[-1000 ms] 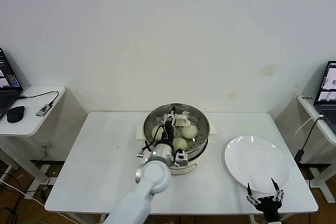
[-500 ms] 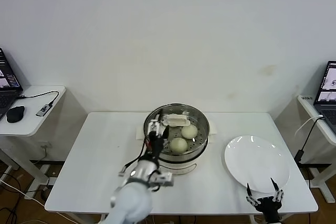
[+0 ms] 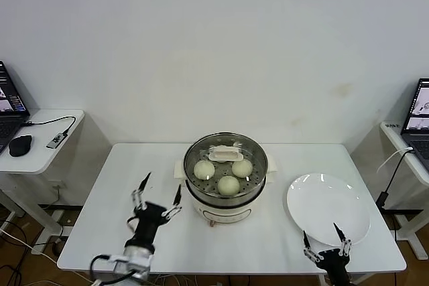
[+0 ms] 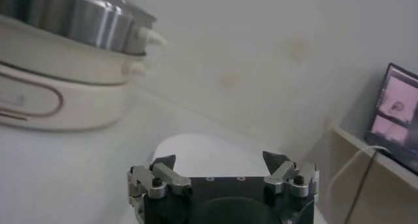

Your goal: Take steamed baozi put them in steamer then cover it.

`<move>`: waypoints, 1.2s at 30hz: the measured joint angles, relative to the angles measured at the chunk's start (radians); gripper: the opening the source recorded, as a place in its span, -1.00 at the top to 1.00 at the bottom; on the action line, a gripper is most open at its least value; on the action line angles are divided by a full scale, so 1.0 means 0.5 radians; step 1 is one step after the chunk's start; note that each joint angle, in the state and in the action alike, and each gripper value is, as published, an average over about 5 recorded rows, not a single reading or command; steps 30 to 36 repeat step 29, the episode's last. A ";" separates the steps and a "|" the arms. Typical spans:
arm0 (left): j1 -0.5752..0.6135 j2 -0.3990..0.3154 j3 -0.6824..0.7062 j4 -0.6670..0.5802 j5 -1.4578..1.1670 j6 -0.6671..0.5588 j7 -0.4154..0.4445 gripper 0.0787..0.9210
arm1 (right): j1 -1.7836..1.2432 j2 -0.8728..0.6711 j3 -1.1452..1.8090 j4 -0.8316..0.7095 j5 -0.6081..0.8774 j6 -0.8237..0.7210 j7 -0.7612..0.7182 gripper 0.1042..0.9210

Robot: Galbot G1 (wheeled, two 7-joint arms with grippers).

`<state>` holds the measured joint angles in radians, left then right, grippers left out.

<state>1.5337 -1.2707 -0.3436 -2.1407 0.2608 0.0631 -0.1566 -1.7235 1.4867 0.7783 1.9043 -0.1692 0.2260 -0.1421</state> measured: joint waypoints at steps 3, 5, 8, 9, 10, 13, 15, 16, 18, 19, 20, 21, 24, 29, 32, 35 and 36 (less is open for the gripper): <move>0.143 -0.016 -0.069 0.013 -0.281 -0.123 -0.040 -0.77 | -0.047 -0.058 -0.052 0.027 0.095 -0.003 -0.011 -0.76; 0.232 -0.029 -0.104 0.031 -0.436 -0.204 -0.055 -0.77 | -0.081 -0.098 -0.087 0.048 0.157 -0.008 -0.015 -0.76; 0.351 -0.050 -0.141 0.056 -0.622 -0.309 -0.063 -0.77 | -0.135 -0.155 -0.132 0.084 0.240 -0.018 -0.017 -0.76; 0.386 -0.057 -0.150 0.064 -0.672 -0.338 -0.063 -0.77 | -0.154 -0.172 -0.145 0.097 0.265 -0.023 -0.018 -0.76; 0.419 -0.063 -0.157 0.073 -0.716 -0.364 -0.064 -0.77 | -0.171 -0.187 -0.158 0.110 0.289 -0.027 -0.018 -0.76; 0.500 -0.080 -0.176 0.099 -0.817 -0.430 -0.060 -0.77 | -0.221 -0.223 -0.194 0.149 0.355 -0.041 -0.020 -0.76; 0.543 -0.086 -0.186 0.112 -0.865 -0.464 -0.054 -0.77 | -0.249 -0.241 -0.217 0.175 0.390 -0.052 -0.021 -0.76; 0.562 -0.088 -0.192 0.118 -0.884 -0.479 -0.050 -0.77 | -0.262 -0.248 -0.227 0.186 0.403 -0.057 -0.021 -0.76; 0.596 -0.090 -0.204 0.127 -0.916 -0.502 -0.043 -0.77 | -0.285 -0.261 -0.245 0.207 0.426 -0.067 -0.021 -0.76; 0.611 -0.090 -0.210 0.133 -0.929 -0.513 -0.039 -0.77 | -0.295 -0.267 -0.254 0.216 0.436 -0.071 -0.021 -0.76; 0.625 -0.090 -0.215 0.139 -0.941 -0.523 -0.034 -0.77 | -0.304 -0.272 -0.262 0.224 0.445 -0.075 -0.020 -0.76; 0.638 -0.090 -0.220 0.145 -0.952 -0.531 -0.030 -0.77 | -0.313 -0.277 -0.270 0.233 0.453 -0.080 -0.019 -0.76; 0.672 -0.089 -0.228 0.165 -0.986 -0.552 -0.015 -0.77 | -0.337 -0.291 -0.292 0.258 0.473 -0.093 -0.012 -0.76; 0.707 -0.097 -0.227 0.189 -1.028 -0.573 0.003 -0.77 | -0.364 -0.300 -0.317 0.282 0.484 -0.099 0.002 -0.76; 0.707 -0.097 -0.227 0.189 -1.028 -0.573 0.003 -0.77 | -0.364 -0.300 -0.317 0.282 0.484 -0.099 0.002 -0.76; 0.707 -0.097 -0.227 0.189 -1.028 -0.573 0.003 -0.77 | -0.364 -0.300 -0.317 0.282 0.484 -0.099 0.002 -0.76; 0.707 -0.097 -0.227 0.189 -1.028 -0.573 0.003 -0.77 | -0.364 -0.300 -0.317 0.282 0.484 -0.099 0.002 -0.76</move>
